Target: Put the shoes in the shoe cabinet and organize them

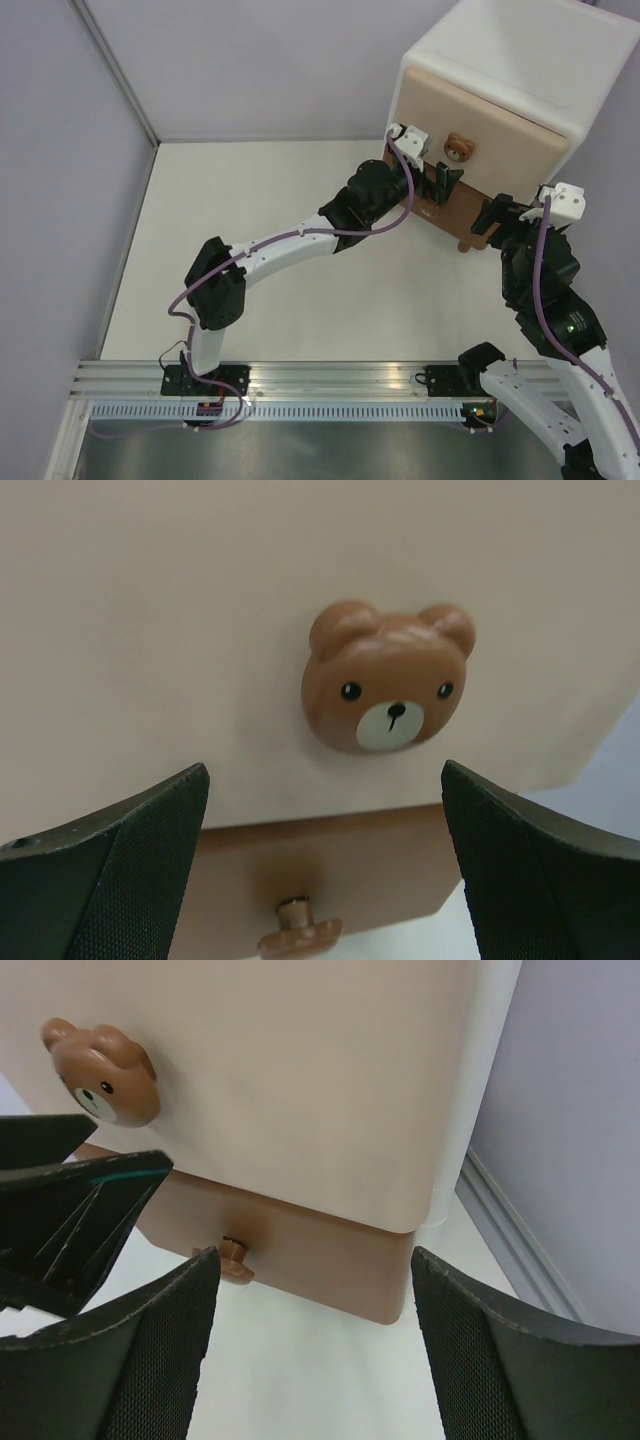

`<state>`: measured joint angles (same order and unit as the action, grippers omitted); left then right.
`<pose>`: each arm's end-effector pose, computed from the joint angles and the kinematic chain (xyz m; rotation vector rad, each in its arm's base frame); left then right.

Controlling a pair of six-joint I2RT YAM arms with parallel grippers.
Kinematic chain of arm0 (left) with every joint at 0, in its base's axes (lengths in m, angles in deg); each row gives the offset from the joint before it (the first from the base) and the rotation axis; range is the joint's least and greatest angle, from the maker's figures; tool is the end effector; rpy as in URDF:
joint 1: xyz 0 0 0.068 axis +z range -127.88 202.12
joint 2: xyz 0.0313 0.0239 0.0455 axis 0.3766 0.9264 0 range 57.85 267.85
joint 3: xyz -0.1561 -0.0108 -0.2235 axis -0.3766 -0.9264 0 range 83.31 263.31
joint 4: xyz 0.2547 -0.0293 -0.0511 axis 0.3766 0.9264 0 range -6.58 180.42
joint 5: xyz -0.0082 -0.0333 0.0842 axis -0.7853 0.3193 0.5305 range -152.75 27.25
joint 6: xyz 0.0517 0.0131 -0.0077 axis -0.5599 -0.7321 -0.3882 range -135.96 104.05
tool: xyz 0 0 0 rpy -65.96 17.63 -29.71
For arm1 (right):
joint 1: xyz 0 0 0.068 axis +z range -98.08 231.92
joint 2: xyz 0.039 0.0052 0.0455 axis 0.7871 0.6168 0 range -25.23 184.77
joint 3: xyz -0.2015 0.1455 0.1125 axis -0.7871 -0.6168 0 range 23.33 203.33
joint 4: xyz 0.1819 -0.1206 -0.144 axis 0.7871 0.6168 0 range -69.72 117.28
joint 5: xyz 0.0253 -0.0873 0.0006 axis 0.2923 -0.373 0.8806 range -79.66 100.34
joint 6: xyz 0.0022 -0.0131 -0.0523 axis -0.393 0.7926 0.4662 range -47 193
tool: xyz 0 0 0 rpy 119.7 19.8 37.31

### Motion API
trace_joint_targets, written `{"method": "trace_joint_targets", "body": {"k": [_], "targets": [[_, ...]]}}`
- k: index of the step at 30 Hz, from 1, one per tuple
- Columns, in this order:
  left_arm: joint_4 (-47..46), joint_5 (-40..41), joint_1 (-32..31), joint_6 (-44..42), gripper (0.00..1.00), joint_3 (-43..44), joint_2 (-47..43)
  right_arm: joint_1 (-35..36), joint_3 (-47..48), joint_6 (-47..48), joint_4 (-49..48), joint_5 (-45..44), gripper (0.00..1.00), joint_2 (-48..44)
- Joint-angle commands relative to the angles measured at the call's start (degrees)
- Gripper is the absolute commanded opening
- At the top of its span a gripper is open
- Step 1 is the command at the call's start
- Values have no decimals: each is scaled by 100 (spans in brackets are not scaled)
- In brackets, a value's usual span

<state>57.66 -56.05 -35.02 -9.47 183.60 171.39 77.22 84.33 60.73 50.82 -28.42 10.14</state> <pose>0.2663 -0.4047 0.3815 0.5074 1.3110 -0.8515 0.1009 0.0230 0.4176 0.3231 1.6058 -0.0584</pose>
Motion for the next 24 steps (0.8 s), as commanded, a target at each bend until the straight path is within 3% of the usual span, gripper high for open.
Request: {"method": "trace_joint_targets", "body": {"k": [1, 6, 11, 22, 24], "targets": [[106, -248, 63, 125, 100, -299, -735, 28, -263, -38, -593, -386, 80, 83], [299, -248, 54, 248, 100, -816, -1359, 19, -579, 137, -1182, -772, 73, 277], [1168, 6, 63, 292, 100, -1274, -2044, -42, -729, 339, -1823, -1054, 71, 645], [2109, 639, 125, 310, 100, -3321, -3961, -1237, -843, -495, -1745, -343, 71, 1358], [2276, 789, 151, 319, 100, -3726, -4398, -1413, -773, -600, -1693, 122, 71, 1463]]}}
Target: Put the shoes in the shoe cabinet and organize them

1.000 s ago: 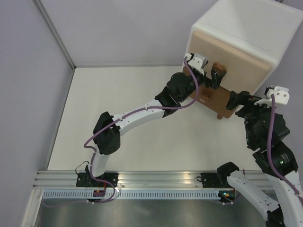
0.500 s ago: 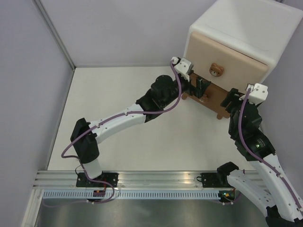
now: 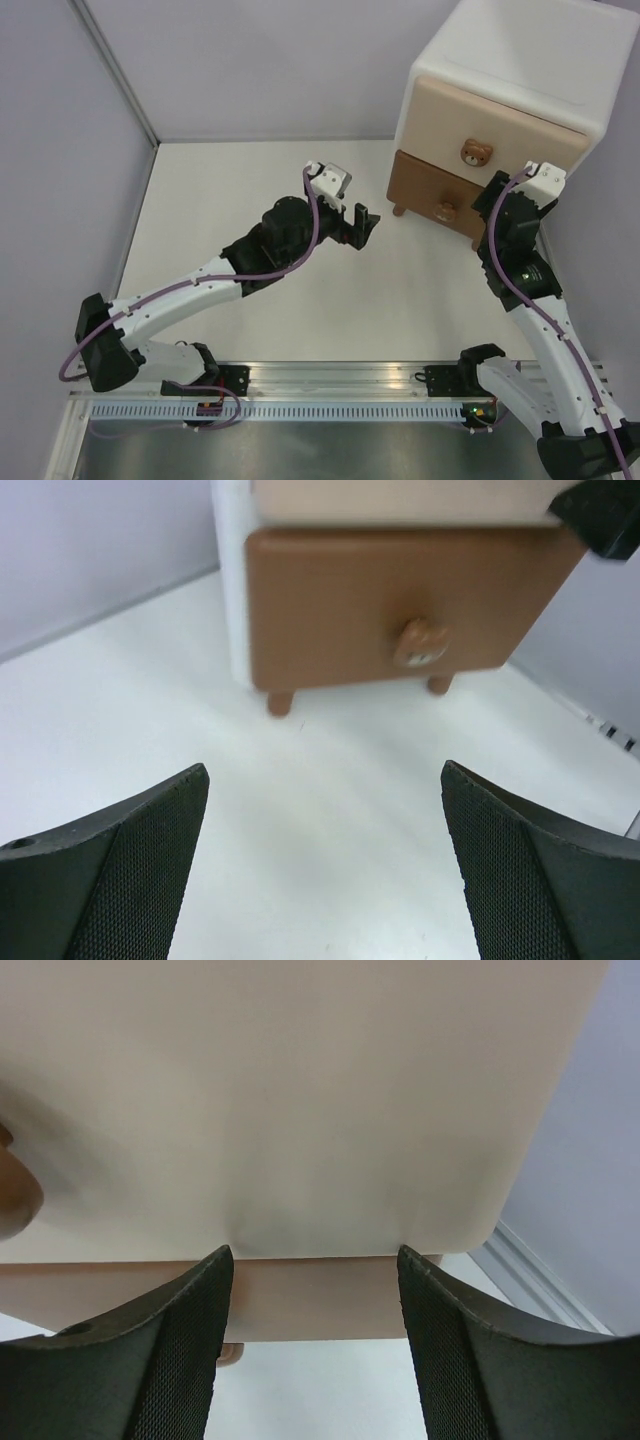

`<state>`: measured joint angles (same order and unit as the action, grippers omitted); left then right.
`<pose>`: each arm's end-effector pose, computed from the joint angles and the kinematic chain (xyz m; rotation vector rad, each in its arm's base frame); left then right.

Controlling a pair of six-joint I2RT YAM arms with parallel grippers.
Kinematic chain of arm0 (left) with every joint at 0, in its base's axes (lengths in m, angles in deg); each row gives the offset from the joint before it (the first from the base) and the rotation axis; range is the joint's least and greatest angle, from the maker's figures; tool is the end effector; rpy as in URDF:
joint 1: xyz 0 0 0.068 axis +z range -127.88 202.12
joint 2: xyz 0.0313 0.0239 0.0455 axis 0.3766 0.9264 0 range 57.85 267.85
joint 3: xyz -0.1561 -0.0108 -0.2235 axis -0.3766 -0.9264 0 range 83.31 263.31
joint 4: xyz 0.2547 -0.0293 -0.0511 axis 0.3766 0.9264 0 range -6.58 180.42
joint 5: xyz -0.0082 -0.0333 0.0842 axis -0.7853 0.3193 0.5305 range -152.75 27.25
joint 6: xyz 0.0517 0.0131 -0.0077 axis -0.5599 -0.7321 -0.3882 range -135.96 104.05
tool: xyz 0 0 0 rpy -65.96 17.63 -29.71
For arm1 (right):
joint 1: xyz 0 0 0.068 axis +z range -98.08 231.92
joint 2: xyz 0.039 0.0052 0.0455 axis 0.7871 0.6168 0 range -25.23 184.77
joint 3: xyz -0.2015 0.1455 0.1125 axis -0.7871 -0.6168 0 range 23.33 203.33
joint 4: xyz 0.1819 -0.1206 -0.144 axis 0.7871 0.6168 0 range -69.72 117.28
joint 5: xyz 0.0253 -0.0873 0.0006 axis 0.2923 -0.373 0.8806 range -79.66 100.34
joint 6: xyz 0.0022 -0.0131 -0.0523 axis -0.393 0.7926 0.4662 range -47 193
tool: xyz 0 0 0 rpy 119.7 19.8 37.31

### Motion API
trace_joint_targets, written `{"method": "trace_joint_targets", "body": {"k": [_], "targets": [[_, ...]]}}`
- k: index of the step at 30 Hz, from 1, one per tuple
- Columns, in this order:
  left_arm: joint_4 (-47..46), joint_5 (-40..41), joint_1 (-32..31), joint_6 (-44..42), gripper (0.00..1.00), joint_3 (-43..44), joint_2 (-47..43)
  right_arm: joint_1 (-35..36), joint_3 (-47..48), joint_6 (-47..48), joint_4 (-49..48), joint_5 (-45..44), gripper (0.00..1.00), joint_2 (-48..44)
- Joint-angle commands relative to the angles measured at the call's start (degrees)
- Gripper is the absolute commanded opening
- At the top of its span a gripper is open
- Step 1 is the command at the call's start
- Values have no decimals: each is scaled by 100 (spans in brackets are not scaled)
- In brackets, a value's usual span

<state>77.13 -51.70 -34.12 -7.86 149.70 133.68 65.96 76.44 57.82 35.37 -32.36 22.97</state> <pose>0.1810 -0.2586 0.3825 0.5399 1.5819 -0.7027 0.1820 0.0206 0.3732 0.5471 1.6186 -0.2716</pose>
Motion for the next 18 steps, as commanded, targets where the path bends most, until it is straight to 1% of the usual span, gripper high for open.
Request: {"method": "trace_joint_targets", "body": {"k": [1, 2, 4, 6, 8, 10, 15, 18], "targets": [[382, 415, 70, 157, 100, -450, -736, -305, 51, -336, -86, 682, 72, 224], [522, 564, 79, 192, 100, -660, -876, -314, 112, -345, -68, 980, 73, 250], [593, 757, 105, 271, 100, -907, -1184, -306, 130, -363, -59, 1245, 74, 242], [961, 855, 140, 367, 100, -1005, -1342, -306, 139, -372, -15, 1483, 75, 163], [1102, 978, 132, 482, 100, -1119, -1580, -306, 209, -372, 151, 1667, 77, 58], [1374, 1161, 149, 561, 100, -1155, -1746, -306, 288, -363, 379, 1756, 80, -30], [1999, 1523, 149, 631, 100, -1093, -2037, -314, 552, -310, 793, 1967, 84, -452], [2385, 1751, 149, 746, 100, -1058, -2274, -323, 701, -266, 1057, 2002, 89, -715]]}}
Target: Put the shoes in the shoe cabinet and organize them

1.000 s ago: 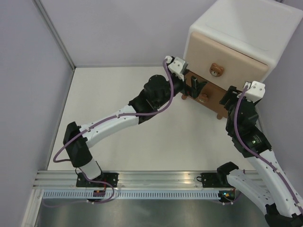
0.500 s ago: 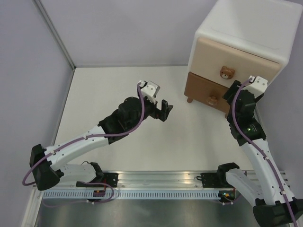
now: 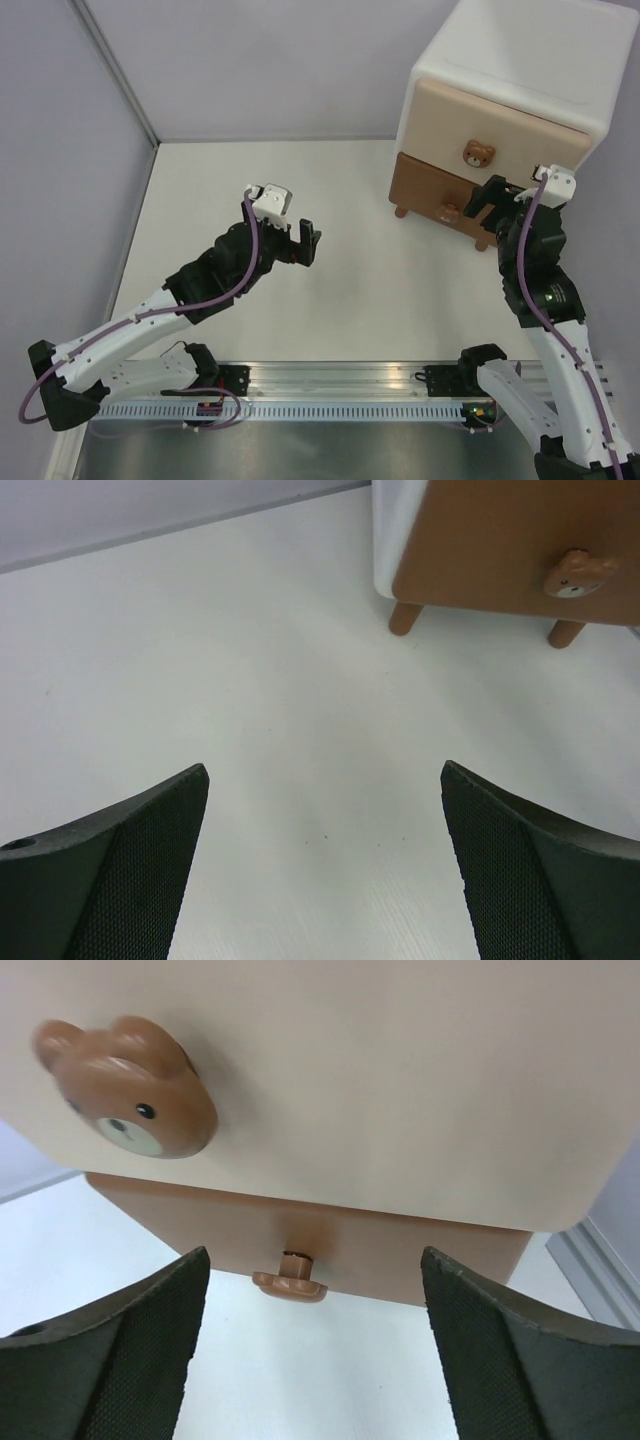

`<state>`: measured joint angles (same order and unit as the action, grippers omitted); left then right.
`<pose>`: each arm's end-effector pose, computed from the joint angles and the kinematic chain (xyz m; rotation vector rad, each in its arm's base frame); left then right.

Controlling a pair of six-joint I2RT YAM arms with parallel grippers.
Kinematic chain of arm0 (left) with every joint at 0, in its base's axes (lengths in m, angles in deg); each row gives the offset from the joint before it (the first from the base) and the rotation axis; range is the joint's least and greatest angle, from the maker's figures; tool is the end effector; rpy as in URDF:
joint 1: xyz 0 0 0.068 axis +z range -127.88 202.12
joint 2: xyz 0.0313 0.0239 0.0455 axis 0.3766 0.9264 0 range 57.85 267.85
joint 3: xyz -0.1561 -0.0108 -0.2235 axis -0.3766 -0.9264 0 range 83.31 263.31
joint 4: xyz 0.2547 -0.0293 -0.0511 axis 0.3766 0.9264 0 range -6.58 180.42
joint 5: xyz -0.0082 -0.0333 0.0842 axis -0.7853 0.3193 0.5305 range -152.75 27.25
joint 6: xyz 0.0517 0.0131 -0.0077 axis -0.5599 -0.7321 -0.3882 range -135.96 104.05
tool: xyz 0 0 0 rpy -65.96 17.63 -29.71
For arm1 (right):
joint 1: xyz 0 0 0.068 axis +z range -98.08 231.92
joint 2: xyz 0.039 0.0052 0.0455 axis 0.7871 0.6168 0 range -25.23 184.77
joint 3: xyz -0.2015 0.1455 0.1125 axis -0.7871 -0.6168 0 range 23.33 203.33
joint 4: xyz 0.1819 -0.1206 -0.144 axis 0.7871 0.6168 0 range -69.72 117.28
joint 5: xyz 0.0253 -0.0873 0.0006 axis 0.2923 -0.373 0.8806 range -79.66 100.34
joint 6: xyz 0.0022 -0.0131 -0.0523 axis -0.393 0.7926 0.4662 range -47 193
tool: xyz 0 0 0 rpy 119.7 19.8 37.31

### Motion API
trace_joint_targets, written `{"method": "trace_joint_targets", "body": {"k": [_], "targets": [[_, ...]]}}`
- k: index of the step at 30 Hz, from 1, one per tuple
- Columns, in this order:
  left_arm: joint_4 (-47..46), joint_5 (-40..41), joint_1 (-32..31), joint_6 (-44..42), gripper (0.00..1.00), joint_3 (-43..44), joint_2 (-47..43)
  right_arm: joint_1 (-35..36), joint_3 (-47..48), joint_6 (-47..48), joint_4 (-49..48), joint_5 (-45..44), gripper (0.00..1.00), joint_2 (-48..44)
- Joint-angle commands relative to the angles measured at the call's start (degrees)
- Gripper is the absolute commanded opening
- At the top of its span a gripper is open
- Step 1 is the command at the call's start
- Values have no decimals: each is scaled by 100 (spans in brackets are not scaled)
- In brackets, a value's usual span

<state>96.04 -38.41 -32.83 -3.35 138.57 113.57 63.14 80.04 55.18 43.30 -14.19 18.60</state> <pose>0.1385 -0.1720 0.3657 0.3579 1.7665 -0.4663 0.1596 0.0165 0.3906 0.4076 1.6831 -0.0010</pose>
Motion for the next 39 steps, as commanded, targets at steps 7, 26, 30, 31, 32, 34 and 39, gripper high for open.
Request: {"method": "trace_joint_targets", "body": {"k": [7, 26, 30, 31, 32, 34, 39], "targets": [[1338, 1186, 20, 261, 100, 282, -852, -24, 709, 244, 878, 142, 98, -1103], [2218, 2462, 20, -223, 100, 512, -2838, -24, 491, 912, 1696, -728, 98, -3996], [2227, 2523, 29, -223, 100, 186, -3191, -24, 385, 1026, 1784, -869, 98, -4348], [2227, 2541, 29, -162, 100, 143, -3286, -24, 394, 1027, 1889, -904, 98, -4357], [2218, 2558, 20, -127, 100, 64, -3348, -24, 350, 1044, 1898, -904, 98, -4348], [2218, 2585, 29, -30, 100, -7, -3454, -24, 315, 1009, 1916, -913, 98, -4348], [2210, 2804, 29, 128, 100, -121, -3744, -24, 253, 1000, 1907, -869, 98, -4348]]}}
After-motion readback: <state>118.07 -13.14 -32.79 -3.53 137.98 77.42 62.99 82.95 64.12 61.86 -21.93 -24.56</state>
